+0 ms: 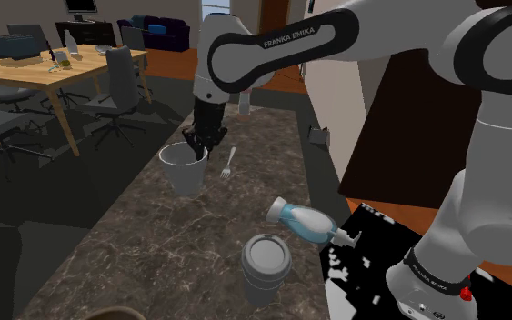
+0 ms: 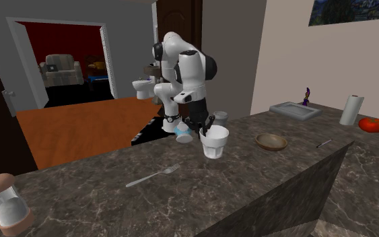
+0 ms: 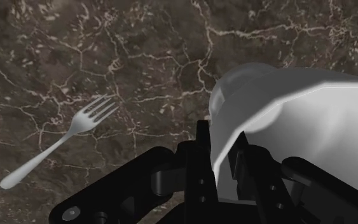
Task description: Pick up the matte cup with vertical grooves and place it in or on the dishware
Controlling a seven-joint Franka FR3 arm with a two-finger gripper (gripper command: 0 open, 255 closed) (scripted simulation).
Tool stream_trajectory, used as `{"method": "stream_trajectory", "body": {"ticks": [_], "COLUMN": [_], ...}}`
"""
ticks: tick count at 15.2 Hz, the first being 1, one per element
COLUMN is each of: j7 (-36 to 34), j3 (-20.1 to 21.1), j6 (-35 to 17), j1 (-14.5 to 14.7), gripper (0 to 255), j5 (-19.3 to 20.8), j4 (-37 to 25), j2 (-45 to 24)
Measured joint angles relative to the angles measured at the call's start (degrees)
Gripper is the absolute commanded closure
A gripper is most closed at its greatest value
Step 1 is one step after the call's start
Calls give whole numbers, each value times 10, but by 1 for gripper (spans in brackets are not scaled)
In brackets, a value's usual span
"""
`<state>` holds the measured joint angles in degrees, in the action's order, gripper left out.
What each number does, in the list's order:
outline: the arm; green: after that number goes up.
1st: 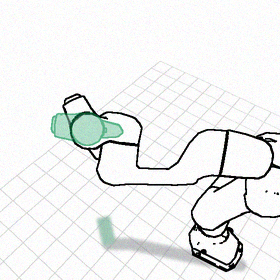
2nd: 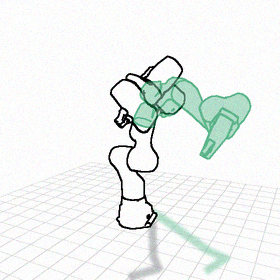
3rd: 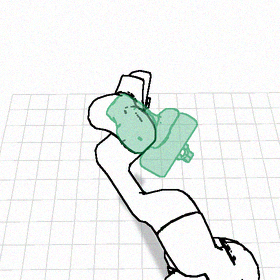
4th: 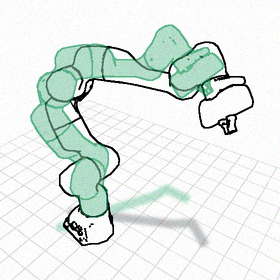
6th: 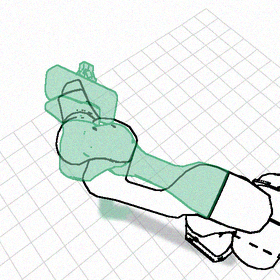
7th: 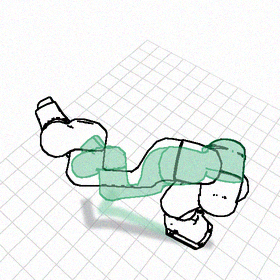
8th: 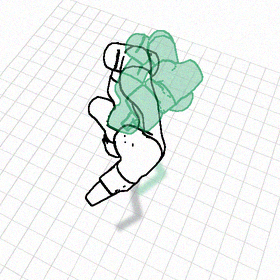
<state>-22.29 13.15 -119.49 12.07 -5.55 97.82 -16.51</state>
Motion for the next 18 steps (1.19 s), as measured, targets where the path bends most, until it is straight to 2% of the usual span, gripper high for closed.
{"method": "stream_trajectory", "body": {"ticks": [8, 18], "j7": [-10, -128], "j3": [2, 44], "j6": [50, 36], "j1": [2, 74], "gripper": [255, 255], "j5": [0, 14], "j4": [-36, -2], "j2": [15, 49]}}
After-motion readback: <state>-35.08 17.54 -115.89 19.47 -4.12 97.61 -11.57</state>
